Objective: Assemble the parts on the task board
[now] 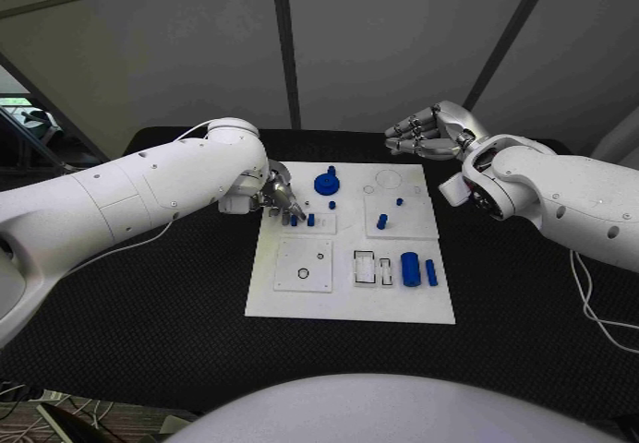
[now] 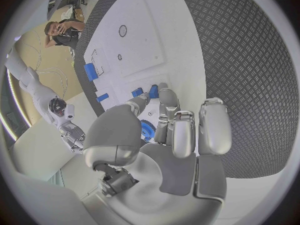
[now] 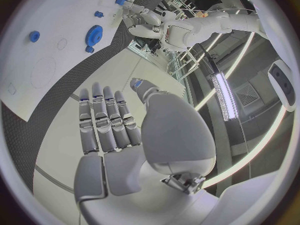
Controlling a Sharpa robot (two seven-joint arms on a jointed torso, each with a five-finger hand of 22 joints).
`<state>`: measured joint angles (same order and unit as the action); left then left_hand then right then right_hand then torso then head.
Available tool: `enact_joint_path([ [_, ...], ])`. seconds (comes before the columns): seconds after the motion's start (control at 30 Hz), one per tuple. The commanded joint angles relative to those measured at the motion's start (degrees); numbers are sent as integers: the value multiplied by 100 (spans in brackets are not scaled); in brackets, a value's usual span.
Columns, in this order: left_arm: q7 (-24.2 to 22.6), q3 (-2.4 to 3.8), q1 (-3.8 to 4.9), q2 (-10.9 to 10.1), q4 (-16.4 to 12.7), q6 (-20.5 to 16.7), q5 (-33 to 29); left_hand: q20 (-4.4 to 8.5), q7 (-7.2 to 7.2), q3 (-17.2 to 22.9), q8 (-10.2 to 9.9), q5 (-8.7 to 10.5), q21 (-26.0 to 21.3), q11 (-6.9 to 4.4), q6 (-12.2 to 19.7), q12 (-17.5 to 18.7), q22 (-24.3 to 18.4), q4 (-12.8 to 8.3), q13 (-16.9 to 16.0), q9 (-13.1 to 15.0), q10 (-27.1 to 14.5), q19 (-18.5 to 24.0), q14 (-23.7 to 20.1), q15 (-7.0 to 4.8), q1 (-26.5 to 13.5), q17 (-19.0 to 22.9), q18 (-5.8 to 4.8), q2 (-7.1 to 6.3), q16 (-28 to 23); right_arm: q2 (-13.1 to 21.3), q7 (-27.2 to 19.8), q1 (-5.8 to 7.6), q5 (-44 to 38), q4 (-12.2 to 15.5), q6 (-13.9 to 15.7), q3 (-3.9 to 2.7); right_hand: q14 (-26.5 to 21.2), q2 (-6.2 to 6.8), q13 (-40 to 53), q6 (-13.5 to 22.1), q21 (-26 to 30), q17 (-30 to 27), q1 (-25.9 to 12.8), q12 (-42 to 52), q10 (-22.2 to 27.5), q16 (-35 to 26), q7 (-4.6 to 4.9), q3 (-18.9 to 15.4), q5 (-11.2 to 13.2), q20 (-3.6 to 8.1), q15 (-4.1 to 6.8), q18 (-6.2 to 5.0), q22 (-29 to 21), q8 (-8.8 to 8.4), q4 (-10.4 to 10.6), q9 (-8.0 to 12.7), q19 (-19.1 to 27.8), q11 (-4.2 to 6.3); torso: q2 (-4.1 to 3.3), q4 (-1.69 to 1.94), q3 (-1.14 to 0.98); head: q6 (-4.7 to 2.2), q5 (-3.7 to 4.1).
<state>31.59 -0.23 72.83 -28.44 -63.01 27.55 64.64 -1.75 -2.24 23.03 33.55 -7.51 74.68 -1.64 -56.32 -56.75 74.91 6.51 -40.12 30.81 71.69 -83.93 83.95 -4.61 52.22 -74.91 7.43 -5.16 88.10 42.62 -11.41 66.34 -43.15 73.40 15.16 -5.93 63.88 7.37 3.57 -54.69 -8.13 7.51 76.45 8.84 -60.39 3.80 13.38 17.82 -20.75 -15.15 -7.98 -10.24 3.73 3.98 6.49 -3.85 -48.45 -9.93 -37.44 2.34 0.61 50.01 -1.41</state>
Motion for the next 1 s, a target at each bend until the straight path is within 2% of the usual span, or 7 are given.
enact_joint_path([
  [0.03, 46, 5, 6, -2, -12, -31, -14, 33, 6, -82, -34, 33, 28, -8, -46, -30, 815, 17, -13, 11, 13, -188, 543, -30, -75, -1312, -441, 7, 16, -1, -31, 9, -7, 3, -32, -4, -55, -39, 1, 37, 31, -6, 1, 33, 48, -11, 11, -46, -16, -11, 0, -39, 1, -22, 2, -1, -44, -7, -1, 5, 1, -1, -2],
  [0.53, 34, 25, 6, -22, -37, -219, -94, 36, 13, -242, -38, 31, 20, -13, -60, -40, 818, 71, -27, 27, 16, -189, 545, -33, -91, -1317, -440, 47, 21, -5, -31, 9, -7, -9, -37, -4, -55, -39, 1, 37, 31, -6, 1, 33, 48, -11, 11, -46, -16, -11, 0, -39, 1, -22, 2, -1, -44, -7, -2, 1, 2, -1, -5],
  [0.63, 23, 88, 5, -59, -74, -343, -111, 37, 14, -295, -40, 32, 12, -14, -61, -35, 817, 92, -19, 32, 12, -188, 543, -34, -100, -1310, -439, 55, 15, -7, -32, 9, -8, -15, -37, -4, -55, -39, 1, 37, 31, -6, 1, 33, 48, -11, 11, -46, -16, -11, 0, -39, 1, -22, 2, -1, -44, -7, 1, -1, 1, -1, -4],
  [0.9, -25, 355, 4, -235, -221, -773, -177, 37, 3, -385, -65, 20, -95, -5, -20, 68, 772, 103, 120, 35, -68, -159, 519, -31, -68, -1237, -418, 67, -51, -7, -35, 8, -9, -33, -35, -4, -55, -39, 1, 37, 31, -6, 1, 33, 48, -11, 11, -46, -16, -11, 0, -39, 1, -22, 2, -1, -44, -7, 7, 9, 4, -1, 0],
  [1.0, -47, 416, 4, -311, -294, -900, -209, 31, -14, -454, -91, 10, -175, 8, 23, 141, 740, 107, 212, 37, -136, -136, 502, -22, -23, -1188, -405, 90, -96, -7, -37, 8, -10, -35, -35, -4, -55, -39, 1, 37, 31, -6, 1, 33, 48, -11, 11, -46, -16, -11, 0, -39, 1, -22, 2, -1, -44, -7, 3, 5, 5, -1, 2],
])
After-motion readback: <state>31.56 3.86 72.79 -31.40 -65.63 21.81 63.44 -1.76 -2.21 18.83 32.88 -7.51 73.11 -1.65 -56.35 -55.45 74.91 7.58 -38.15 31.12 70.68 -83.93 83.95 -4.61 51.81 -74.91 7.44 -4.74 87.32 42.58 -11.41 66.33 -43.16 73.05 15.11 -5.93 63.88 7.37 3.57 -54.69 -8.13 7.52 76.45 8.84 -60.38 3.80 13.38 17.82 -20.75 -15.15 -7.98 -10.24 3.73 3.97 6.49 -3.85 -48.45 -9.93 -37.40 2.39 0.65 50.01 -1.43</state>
